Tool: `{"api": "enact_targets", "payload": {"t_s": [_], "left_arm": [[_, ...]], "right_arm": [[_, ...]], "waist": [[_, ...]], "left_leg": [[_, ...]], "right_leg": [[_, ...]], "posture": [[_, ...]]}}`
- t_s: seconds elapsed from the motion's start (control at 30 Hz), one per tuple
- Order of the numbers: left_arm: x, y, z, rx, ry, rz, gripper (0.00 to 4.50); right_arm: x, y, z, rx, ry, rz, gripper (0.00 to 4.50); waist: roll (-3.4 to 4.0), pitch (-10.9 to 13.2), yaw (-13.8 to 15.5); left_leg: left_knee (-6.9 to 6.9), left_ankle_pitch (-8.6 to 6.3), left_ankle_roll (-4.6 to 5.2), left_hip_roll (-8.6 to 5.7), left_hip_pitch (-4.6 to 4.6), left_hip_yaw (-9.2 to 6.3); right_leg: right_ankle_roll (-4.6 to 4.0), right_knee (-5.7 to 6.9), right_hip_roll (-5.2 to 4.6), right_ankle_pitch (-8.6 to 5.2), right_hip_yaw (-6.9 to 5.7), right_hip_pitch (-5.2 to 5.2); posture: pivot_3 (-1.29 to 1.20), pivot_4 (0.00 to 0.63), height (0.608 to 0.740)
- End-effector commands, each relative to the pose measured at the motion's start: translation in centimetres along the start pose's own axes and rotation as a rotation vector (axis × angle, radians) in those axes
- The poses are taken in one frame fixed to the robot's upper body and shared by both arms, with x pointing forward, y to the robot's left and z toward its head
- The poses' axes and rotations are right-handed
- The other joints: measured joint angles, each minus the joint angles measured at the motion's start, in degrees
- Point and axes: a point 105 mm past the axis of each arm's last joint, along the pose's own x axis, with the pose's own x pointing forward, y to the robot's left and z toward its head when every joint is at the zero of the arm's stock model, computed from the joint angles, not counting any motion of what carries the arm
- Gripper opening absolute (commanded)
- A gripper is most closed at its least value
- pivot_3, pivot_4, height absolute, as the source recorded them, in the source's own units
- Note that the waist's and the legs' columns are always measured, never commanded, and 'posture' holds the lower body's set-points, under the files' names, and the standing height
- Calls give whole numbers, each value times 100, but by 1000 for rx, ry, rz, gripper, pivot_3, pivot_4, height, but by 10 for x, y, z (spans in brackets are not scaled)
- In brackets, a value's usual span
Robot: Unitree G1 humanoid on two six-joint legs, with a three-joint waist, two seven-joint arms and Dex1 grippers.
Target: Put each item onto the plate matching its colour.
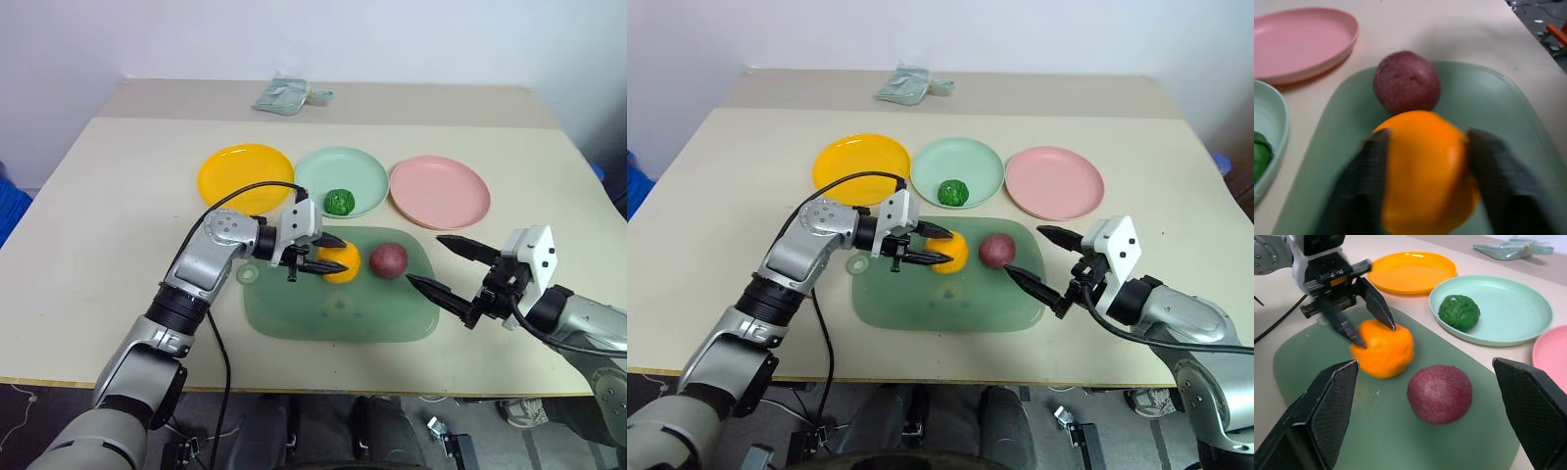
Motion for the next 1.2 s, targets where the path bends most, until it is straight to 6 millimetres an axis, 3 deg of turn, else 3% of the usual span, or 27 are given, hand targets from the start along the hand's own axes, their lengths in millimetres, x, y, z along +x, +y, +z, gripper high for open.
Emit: {"api": "enact_targets", "payload": {"t_s": [0.03,0.13,0.23,0.37,0.43,0.47,0.57,0.7,0.77,0.9,1.13,1.2], "left_arm": [[-17,22,6,-51,-50,153,1785],[-45,55,14,-77,-115,387,1785],[-87,94,7,-131,-117,690,1785],[-128,121,-5,-176,-111,922,1785],[-136,126,-11,-187,-86,963,1785],[-133,123,-11,-186,-98,933,1785],[-112,101,8,-239,-246,708,2619],[-75,58,27,-234,-274,405,4441],[-56,40,24,-184,-210,322,4441],[-25,20,0,-82,-21,221,4441],[-6,20,-28,1,159,205,4441],[-5,21,-27,-9,141,207,3629]], "right_arm": [[0,5,12,-38,-28,15,4500],[0,5,12,-39,-29,12,4500],[3,3,12,-38,-34,12,4500],[7,3,11,-36,-38,22,4500],[9,3,10,-35,-37,25,4500],[10,2,10,-36,-37,26,4500],[12,0,10,-39,-40,30,4500],[12,1,11,-39,-43,31,4500],[12,2,10,-38,-44,32,4500],[13,4,10,-35,-46,29,4500],[12,7,11,-33,-49,25,4500],[12,9,11,-32,-50,25,4500]], "waist": [[0,0,-12],[-1,1,-16],[-3,2,-15],[-4,2,-3],[-4,3,-2],[-5,3,-4],[-6,4,-3],[-6,4,-15],[-6,4,-15],[-4,2,-14],[-3,2,-5],[-2,1,-8]], "left_leg": [[0,0,0,0,0,0],[-1,0,0,1,-3,-1],[-1,1,0,1,-3,-1],[-1,0,0,-1,-3,1],[-1,0,0,-2,-4,1],[-1,0,0,-3,-4,1],[-2,0,0,-4,-7,2],[-3,0,0,-2,-8,2],[-3,1,-2,-1,-8,2],[-2,3,-4,-2,0,3],[-2,2,-3,-2,-1,3],[-3,1,-1,-2,-1,4]], "right_leg": [[0,0,0,0,0,-1],[0,3,1,0,1,-9],[1,3,1,0,0,-9],[2,3,2,0,-2,-8],[2,3,2,1,-4,-7],[3,3,2,0,-5,-6],[3,8,2,1,-6,-6],[3,8,2,1,-6,-6],[3,4,2,1,-5,-6],[2,0,2,0,-3,-1],[2,0,2,0,-3,-2],[2,0,2,0,-2,-4]], "posture": [[0,150,740],[0,150,740],[0,150,740],[0,150,740],[0,150,740],[0,150,740],[0,150,740],[0,150,740],[0,150,740],[0,150,740],[0,150,740],[0,150,740]]}}
